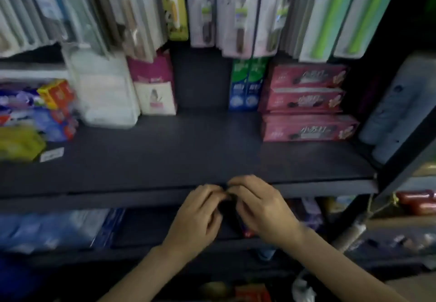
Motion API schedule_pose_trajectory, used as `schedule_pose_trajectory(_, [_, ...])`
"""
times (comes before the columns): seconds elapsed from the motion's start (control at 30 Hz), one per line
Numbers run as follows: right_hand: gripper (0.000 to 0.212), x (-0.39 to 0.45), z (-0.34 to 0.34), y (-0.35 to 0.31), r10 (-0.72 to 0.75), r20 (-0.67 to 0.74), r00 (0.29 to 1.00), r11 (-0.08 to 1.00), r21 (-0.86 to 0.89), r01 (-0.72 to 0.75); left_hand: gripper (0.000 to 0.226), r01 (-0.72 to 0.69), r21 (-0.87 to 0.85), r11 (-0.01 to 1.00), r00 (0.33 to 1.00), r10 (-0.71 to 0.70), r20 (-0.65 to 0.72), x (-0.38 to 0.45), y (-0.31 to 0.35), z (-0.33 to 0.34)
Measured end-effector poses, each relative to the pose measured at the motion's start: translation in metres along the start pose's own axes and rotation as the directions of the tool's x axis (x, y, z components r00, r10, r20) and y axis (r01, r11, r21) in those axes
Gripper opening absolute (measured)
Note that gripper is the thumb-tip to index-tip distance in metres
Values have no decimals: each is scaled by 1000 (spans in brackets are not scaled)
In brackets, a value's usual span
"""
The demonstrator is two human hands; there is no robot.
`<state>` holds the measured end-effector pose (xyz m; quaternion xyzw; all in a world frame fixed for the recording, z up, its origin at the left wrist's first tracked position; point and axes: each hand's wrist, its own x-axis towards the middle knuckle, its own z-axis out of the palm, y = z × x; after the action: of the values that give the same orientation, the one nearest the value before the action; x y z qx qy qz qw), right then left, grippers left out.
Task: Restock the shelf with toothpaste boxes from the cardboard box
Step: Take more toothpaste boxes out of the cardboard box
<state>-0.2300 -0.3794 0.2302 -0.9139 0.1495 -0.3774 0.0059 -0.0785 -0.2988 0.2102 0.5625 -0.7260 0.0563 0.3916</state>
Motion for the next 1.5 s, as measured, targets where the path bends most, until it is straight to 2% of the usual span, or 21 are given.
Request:
schedule_pose_trajectory(0.07, [20, -37, 29, -25, -36, 149, 988, 997, 69, 26, 21, 54, 37, 998, 992, -58, 114, -63, -12, -3])
schedule_pose_trajectory(0.1, [22, -57, 46, -36, -49, 229, 972, 994, 104, 25, 22, 130, 59, 990, 972, -139, 191, -94, -19, -3])
schedule_pose_trajectory(0.13, [23, -76, 64, -47, -62, 308, 949, 991, 131, 22, 26, 222, 100, 970, 929, -241, 279, -126, -27, -2])
schedule_pose_trajectory(0.2, [19, -114, 102, -63, -85, 496, 864, 992, 123, 27, 35, 362, 195, 912, 789, -411, 457, -184, -41, 1])
schedule_pose_trajectory(0.23, [14, -135, 122, -68, -83, 600, 796, 994, 101, 28, 39, 410, 251, 877, 700, -479, 530, -208, -44, 3])
schedule_pose_trajectory(0.3, [31, -178, 166, -74, -56, 791, 610, 998, 69, 2, 46, 459, 397, 795, 488, -598, 636, -254, -51, 6])
schedule_pose_trajectory(0.37, [40, -211, 201, -81, 5, 915, 404, 1000, 7, -29, 49, 479, 515, 711, 300, -684, 665, -287, -56, 6])
schedule_pose_trajectory(0.43, [42, -236, 227, -89, 51, 968, 244, 997, -36, -63, 50, 506, 560, 656, 183, -716, 674, -310, -57, 9])
schedule_pose_trajectory(0.5, [43, -251, 245, -95, 92, 984, 155, 995, -87, -42, 50, 515, 590, 621, 99, -727, 680, -327, -58, 13])
schedule_pose_trajectory(0.57, [39, -260, 265, -99, 100, 991, 93, 994, -103, 26, 51, 521, 593, 614, 63, -720, 691, -338, -63, 20])
schedule_pose_trajectory(0.63, [41, -270, 282, -102, 129, 992, 15, 988, -129, 81, 53, 520, 578, 629, 69, -706, 705, -348, -69, 29])
schedule_pose_trajectory(0.8, [65, -282, 302, -105, 262, 960, -96, 950, -240, 200, 50, 564, 516, 645, 95, -671, 735, -361, -67, 42])
schedule_pose_trajectory(0.9, [73, -288, 314, -107, 311, 943, -121, 936, -281, 213, 49, 582, 491, 649, 112, -662, 741, -371, -68, 44])
schedule_pose_trajectory(1.0, [44, -289, 317, -113, 273, 951, -142, 938, -230, 261, 45, 599, 496, 628, 98, -673, 733, -378, -70, 40])
schedule_pose_trajectory(1.07, [34, -289, 311, -120, 231, 963, -136, 962, -205, 180, 45, 615, 508, 603, 86, -692, 717, -383, -71, 36])
schedule_pose_trajectory(1.1, [37, -286, 305, -124, 201, 972, -122, 979, -195, 62, 44, 632, 504, 589, 87, -699, 709, -384, -71, 34])
schedule_pose_trajectory(1.17, [43, -272, 289, -130, 116, 991, -70, 955, -130, -267, 43, 670, 456, 586, 114, -688, 717, -383, -73, 29])
schedule_pose_trajectory(1.23, [50, -247, 269, -132, 31, 999, -18, 827, -36, -561, 43, 717, 369, 592, 145, -643, 752, -375, -76, 22])
schedule_pose_trajectory(1.27, [51, -229, 256, -133, -5, 1000, 15, 764, 14, -645, 46, 748, 319, 582, 148, -614, 775, -367, -77, 17])
schedule_pose_trajectory(1.4, [47, -153, 213, -133, -38, 977, 209, 546, 195, -815, 52, 880, 159, 447, 99, -501, 860, -322, -84, -8])
schedule_pose_trajectory(1.5, [50, -105, 188, -138, -17, 942, 335, 433, 309, -847, 34, 935, 1, 355, 184, -487, 854, -286, -85, -39])
